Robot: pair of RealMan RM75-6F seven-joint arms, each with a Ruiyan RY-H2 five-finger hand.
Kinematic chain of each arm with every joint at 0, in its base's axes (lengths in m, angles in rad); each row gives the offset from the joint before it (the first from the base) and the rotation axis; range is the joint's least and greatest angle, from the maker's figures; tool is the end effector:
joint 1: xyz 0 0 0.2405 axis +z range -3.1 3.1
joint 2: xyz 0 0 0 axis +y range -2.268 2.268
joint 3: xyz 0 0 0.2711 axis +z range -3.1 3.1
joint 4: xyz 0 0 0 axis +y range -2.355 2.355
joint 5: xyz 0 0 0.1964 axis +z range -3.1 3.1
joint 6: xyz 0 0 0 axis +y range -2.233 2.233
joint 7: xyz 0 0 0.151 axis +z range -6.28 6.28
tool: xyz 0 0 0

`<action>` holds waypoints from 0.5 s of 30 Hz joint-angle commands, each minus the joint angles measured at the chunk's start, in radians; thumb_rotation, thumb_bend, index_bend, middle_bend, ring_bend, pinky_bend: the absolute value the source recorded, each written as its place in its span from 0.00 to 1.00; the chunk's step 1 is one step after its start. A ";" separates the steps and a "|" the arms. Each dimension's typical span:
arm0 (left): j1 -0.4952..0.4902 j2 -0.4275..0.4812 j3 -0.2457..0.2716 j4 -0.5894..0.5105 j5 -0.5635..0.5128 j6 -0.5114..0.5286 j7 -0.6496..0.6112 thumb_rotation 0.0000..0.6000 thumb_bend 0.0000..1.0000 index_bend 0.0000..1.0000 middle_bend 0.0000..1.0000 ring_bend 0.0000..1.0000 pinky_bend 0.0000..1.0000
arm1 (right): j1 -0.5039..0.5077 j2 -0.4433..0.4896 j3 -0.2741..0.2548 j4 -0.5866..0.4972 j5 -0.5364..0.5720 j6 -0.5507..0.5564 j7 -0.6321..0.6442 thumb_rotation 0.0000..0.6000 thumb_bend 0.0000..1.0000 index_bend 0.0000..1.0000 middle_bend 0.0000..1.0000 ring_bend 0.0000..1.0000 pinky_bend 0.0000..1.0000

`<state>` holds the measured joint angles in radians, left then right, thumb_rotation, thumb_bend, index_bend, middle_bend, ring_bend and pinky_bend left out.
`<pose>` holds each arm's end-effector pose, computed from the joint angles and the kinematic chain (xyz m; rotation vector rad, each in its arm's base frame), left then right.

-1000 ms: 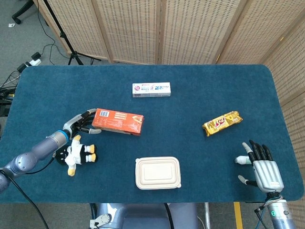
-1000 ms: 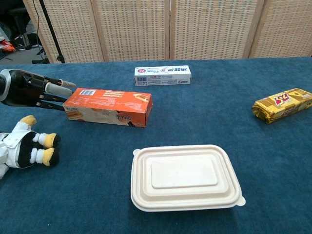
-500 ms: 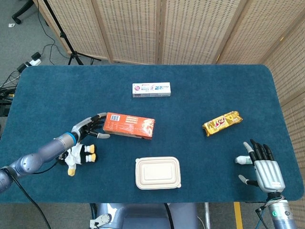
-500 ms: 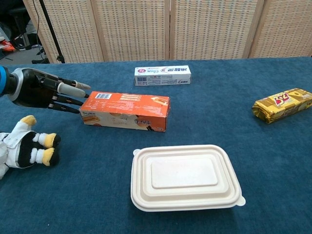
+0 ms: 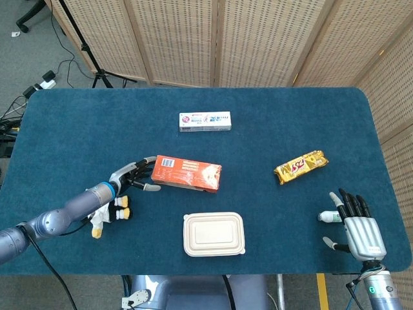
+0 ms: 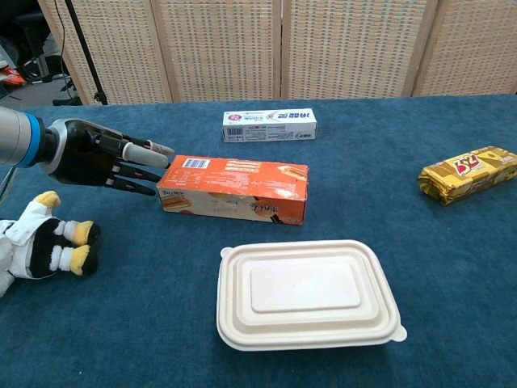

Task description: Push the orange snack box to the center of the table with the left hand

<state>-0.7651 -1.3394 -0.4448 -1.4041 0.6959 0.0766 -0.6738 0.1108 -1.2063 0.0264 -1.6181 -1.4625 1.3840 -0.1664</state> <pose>-0.1811 0.3864 0.0217 -1.0747 -2.5468 -0.8999 -0.3181 -0.1897 0.1326 1.4802 -0.9384 0.7787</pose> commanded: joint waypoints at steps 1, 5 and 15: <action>-0.010 -0.005 0.004 -0.011 -0.004 0.009 -0.002 1.00 0.07 0.00 0.00 0.00 0.00 | 0.000 0.001 0.001 0.000 0.001 0.001 0.002 1.00 0.05 0.02 0.00 0.00 0.00; -0.023 -0.010 0.010 -0.024 -0.010 0.020 -0.004 1.00 0.07 0.00 0.00 0.00 0.00 | 0.000 0.002 0.001 0.001 0.000 0.000 0.004 1.00 0.05 0.02 0.00 0.00 0.00; -0.062 -0.029 0.031 -0.037 -0.029 0.047 -0.011 1.00 0.07 0.00 0.00 0.00 0.00 | 0.000 0.003 0.002 0.001 0.002 -0.001 0.009 1.00 0.05 0.02 0.00 0.00 0.00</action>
<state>-0.8247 -1.3662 -0.4156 -1.4407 0.6680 0.1214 -0.6847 0.1106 -1.2032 0.0281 -1.6168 -1.4610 1.3832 -0.1574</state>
